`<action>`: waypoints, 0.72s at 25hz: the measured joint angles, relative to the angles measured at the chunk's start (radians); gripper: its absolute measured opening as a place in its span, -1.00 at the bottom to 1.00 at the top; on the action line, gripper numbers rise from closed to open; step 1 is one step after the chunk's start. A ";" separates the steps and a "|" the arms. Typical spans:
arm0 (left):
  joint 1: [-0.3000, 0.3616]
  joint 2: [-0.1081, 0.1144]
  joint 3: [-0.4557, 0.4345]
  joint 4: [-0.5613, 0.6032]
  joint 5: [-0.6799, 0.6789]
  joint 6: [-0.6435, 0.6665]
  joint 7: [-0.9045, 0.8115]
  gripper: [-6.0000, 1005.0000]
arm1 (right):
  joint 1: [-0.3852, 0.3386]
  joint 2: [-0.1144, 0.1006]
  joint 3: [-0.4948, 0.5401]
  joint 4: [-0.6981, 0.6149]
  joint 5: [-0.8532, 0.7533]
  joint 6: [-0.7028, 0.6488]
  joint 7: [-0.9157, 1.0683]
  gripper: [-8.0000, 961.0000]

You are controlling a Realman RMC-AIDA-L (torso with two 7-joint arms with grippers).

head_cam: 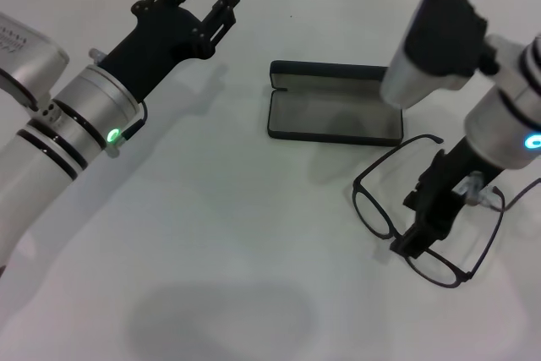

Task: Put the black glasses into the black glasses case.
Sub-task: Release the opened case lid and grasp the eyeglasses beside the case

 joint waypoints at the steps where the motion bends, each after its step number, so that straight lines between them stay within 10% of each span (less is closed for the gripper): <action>1: 0.003 0.000 0.000 0.000 0.001 0.001 0.000 0.11 | -0.001 0.000 -0.019 0.000 -0.004 0.016 0.010 0.42; 18: 0.009 0.000 0.030 -0.003 0.002 -0.002 0.004 0.12 | -0.002 0.003 -0.160 0.037 -0.018 0.124 0.071 0.29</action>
